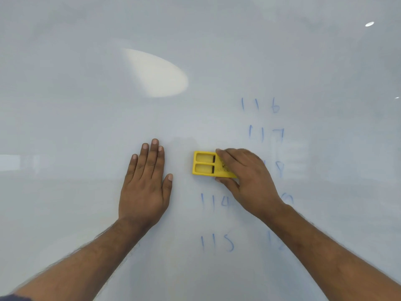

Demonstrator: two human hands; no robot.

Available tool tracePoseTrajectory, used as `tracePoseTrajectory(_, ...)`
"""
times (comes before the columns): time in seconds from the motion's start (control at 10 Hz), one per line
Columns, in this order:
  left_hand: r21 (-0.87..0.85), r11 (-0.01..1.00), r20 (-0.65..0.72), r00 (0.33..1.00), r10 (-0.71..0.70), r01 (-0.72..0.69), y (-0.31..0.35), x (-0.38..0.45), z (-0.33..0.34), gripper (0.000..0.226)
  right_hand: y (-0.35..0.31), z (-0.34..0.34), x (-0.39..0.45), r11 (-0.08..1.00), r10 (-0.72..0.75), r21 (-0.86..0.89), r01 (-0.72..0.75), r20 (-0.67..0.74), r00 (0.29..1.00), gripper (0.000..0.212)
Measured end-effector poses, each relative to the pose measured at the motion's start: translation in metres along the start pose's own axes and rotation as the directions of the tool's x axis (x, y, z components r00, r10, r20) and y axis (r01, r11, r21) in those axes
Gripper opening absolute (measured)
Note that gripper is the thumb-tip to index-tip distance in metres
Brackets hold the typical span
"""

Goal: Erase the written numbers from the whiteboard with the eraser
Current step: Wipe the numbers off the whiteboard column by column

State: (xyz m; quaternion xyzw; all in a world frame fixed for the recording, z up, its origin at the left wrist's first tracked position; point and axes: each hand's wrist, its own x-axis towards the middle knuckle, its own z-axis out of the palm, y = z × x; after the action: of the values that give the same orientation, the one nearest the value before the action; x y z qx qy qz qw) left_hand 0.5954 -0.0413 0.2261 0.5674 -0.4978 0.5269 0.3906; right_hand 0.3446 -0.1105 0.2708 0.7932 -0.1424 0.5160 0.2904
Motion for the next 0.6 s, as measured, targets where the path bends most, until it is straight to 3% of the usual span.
tracePoseTrajectory(0.2, 0.006, 1.000, 0.005, 1.000, 0.010, -0.010, 0.000, -0.007, 0.001, 0.063, -0.015, 0.013, 0.002, 0.999, -0.004, 0.050, 0.004, -0.010, 1.000, 0.052)
tracePoseTrajectory(0.6, 0.013, 1.000, -0.003, 1.000, 0.002, -0.002, 0.003, -0.028, 0.003, 0.062, -0.018, 0.010, -0.068, 0.986, -0.154, -0.047, 0.162, 0.147, 0.977, 0.044)
